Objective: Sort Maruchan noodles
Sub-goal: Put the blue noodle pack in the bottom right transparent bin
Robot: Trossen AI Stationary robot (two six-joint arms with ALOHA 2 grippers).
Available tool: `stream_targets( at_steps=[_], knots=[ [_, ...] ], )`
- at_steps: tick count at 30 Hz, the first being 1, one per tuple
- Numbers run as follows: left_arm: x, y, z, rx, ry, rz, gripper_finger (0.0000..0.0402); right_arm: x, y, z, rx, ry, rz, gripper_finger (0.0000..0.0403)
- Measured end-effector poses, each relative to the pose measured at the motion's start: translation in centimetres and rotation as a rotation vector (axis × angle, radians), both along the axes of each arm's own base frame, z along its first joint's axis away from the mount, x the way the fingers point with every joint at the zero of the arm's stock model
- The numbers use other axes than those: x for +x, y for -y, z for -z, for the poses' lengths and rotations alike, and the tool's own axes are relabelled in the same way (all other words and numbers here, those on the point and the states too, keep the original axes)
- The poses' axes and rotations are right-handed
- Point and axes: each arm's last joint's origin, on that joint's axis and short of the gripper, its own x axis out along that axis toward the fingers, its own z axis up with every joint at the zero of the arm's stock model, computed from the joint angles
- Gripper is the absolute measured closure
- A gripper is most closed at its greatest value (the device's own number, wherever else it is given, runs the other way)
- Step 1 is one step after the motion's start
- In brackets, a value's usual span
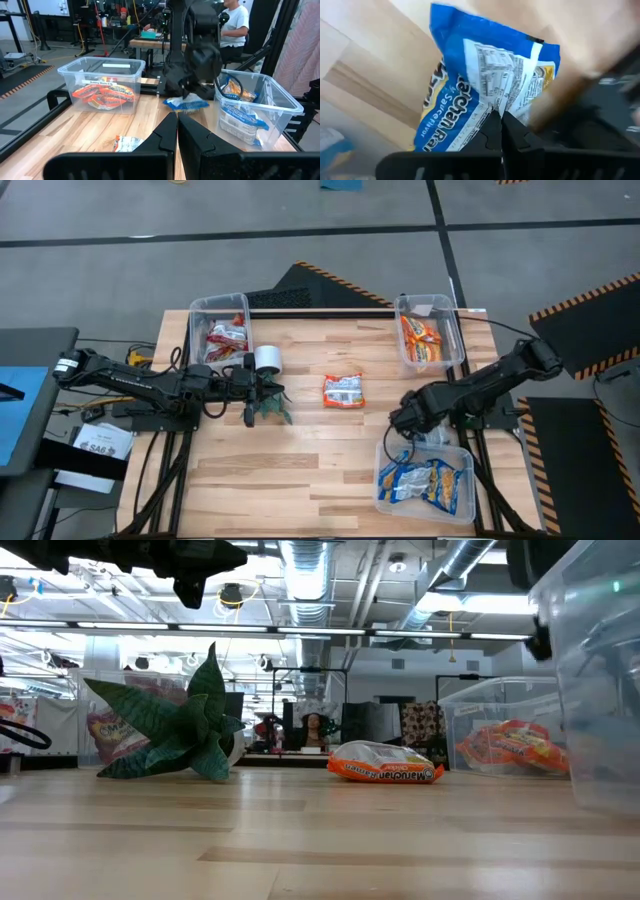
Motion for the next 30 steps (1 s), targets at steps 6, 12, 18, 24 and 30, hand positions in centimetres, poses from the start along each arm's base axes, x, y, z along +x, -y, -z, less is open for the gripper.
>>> stream_targets(
  at_steps=[6, 12, 18, 24, 30],
  knots=[
    [0.0, 0.0, 0.0, 0.000, 0.000, 0.000, 0.0401, 1.0, 0.5, -5.4, -0.052, 0.142, -0.052, 0.0396],
    [0.0, 0.0, 0.0, 0.000, 0.000, 0.000, 0.0401, 1.8, 0.6, -10.8, -0.048, 0.366, -0.147, 0.0396],
    [0.0, 0.0, 0.0, 0.004, -0.001, -0.001, 0.0401, 2.2, -1.1, -15.5, 0.012, 0.545, -0.342, 0.0396],
    [0.0, 0.0, 0.0, 0.006, -0.001, -0.001, 0.0401, 1.1, -4.4, -18.2, 0.129, 0.656, -0.460, 0.0396],
    [0.0, 0.0, 0.0, 0.006, -0.001, -0.001, 0.0401, -1.1, -7.7, -18.2, 0.225, 0.640, -0.430, 0.0396]
  ],
)
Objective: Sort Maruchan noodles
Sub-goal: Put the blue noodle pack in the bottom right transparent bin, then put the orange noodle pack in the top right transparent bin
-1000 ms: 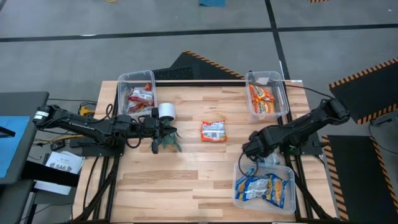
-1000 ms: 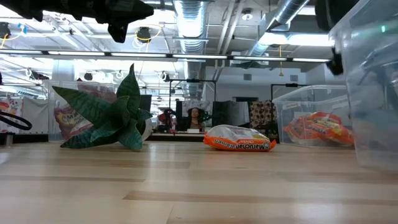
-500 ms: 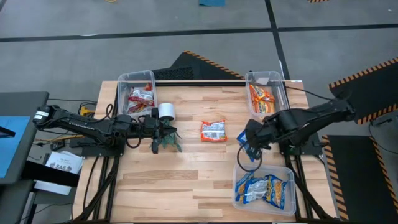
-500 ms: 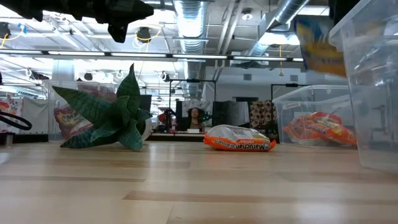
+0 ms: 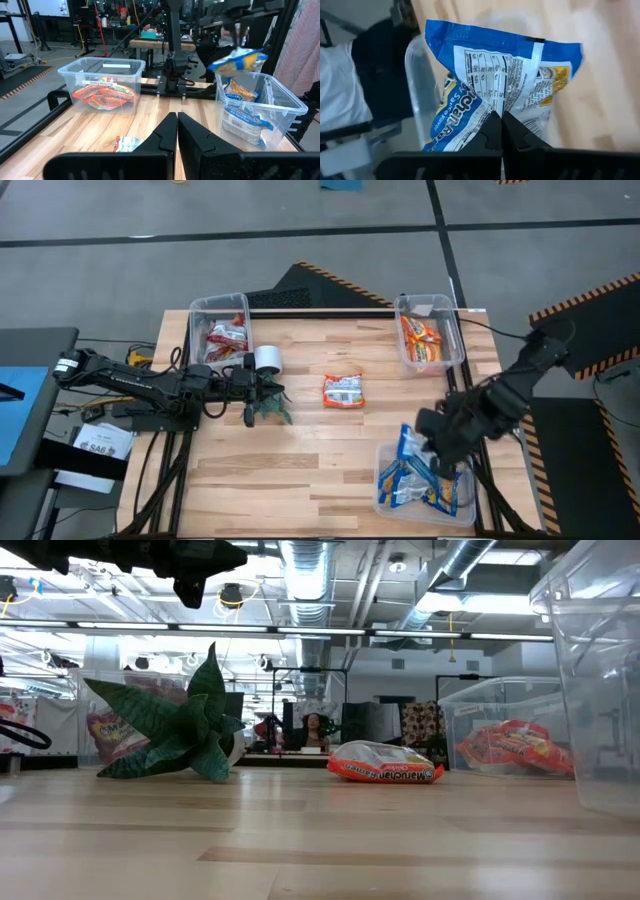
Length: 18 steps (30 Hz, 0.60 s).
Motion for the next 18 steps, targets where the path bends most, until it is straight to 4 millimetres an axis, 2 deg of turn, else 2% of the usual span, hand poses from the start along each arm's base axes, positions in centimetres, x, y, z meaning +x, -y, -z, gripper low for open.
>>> stream_targets(
  at_steps=[5, 10, 15, 18],
  knots=[
    [0.0, 0.0, 0.0, 0.000, 0.000, 0.001, 0.0401, -0.8, -2.3, 0.7, 0.048, -0.064, 0.027, 0.0393],
    [0.0, 0.0, 0.0, -0.005, 0.001, 0.000, 0.0401, -0.4, -3.6, 1.7, 0.033, -0.108, 0.055, 0.0354],
    [0.0, 0.0, 0.0, -0.005, 0.001, 0.000, 0.0401, 0.7, -3.8, 2.6, 0.004, -0.136, 0.084, 0.0335],
    [0.0, 0.0, 0.0, 0.001, 0.001, 0.000, 0.0402, 1.2, -3.3, 2.6, 0.005, -0.133, 0.101, 0.0332]
  ],
)
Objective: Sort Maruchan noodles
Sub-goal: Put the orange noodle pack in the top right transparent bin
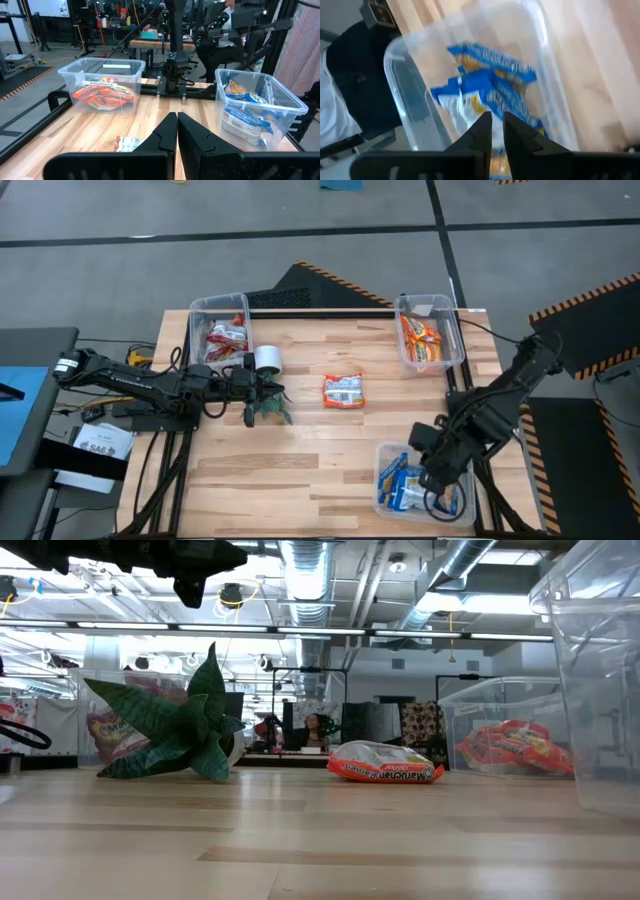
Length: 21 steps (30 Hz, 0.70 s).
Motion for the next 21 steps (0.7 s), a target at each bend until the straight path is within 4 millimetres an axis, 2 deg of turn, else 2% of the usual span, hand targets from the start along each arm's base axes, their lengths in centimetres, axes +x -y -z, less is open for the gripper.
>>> stream_targets(
  at_steps=[3, 6, 11, 15, 21],
  knots=[
    [0.0, 0.0, 0.0, 0.004, 0.000, 0.000, 0.0401, 1.1, 0.9, -0.1, -0.031, 0.053, -0.007, 0.0331],
    [0.0, 0.0, 0.0, 0.006, 0.001, 0.000, 0.0401, 2.8, 2.6, -0.3, -0.149, 0.163, -0.017, 0.0331],
    [0.0, 0.0, 0.0, -0.002, 0.002, 0.002, 0.0401, 7.0, 6.2, 0.7, -0.376, 0.227, -0.037, 0.0330],
    [-0.2, 0.2, -0.2, -0.025, 0.010, 0.067, 0.0401, 10.9, 8.9, 2.9, -0.515, 0.186, -0.102, 0.0330],
    [-1.5, 0.3, -1.1, -0.039, 0.044, 0.173, 0.0401, 16.5, 12.5, 8.7, -0.598, 0.059, -0.201, 0.0329]
  ],
)
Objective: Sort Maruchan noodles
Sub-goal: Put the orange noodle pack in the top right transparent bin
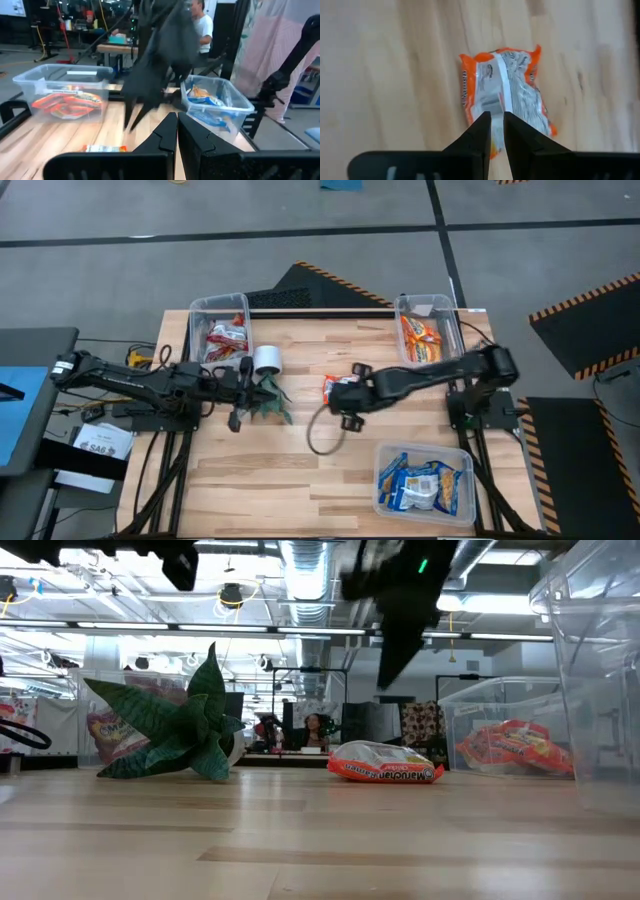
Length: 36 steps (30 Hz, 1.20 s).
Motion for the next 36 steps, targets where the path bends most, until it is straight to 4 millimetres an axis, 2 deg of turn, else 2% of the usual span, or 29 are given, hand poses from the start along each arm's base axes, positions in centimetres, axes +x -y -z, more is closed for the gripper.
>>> stream_targets(
  at_steps=[5, 9, 17, 20, 28, 32, 36],
  knots=[
    [-1.4, -0.1, -0.4, 0.000, -0.010, 0.007, 0.0401, 2.8, 2.5, 4.3, 0.046, -0.087, -0.056, 0.0319],
    [-1.8, -0.2, -0.4, 0.000, -0.023, -0.010, 0.0401, 3.6, 3.9, 5.8, 0.113, -0.108, -0.105, 0.0284],
    [-1.6, -0.4, -0.1, 0.001, -0.052, -0.058, 0.0401, 3.5, 6.1, 5.6, 0.108, -0.117, -0.123, 0.0179],
    [-1.5, -0.3, -0.1, -0.007, -0.052, -0.059, 0.0401, 3.4, 7.3, 5.7, 0.136, -0.133, -0.145, 0.0152],
    [-1.5, -0.3, 0.0, -0.012, -0.059, -0.058, 0.0401, 3.2, 10.0, 5.6, 0.229, -0.101, -0.119, 0.0143],
    [-1.5, -0.3, 0.1, -0.012, -0.063, -0.059, 0.0402, 3.7, 9.7, 6.5, 0.237, -0.102, -0.153, 0.0143],
    [-1.5, -0.4, 0.1, -0.013, -0.063, -0.073, 0.0401, 3.9, 9.4, 6.3, 0.232, -0.090, -0.171, 0.0143]
  ],
)
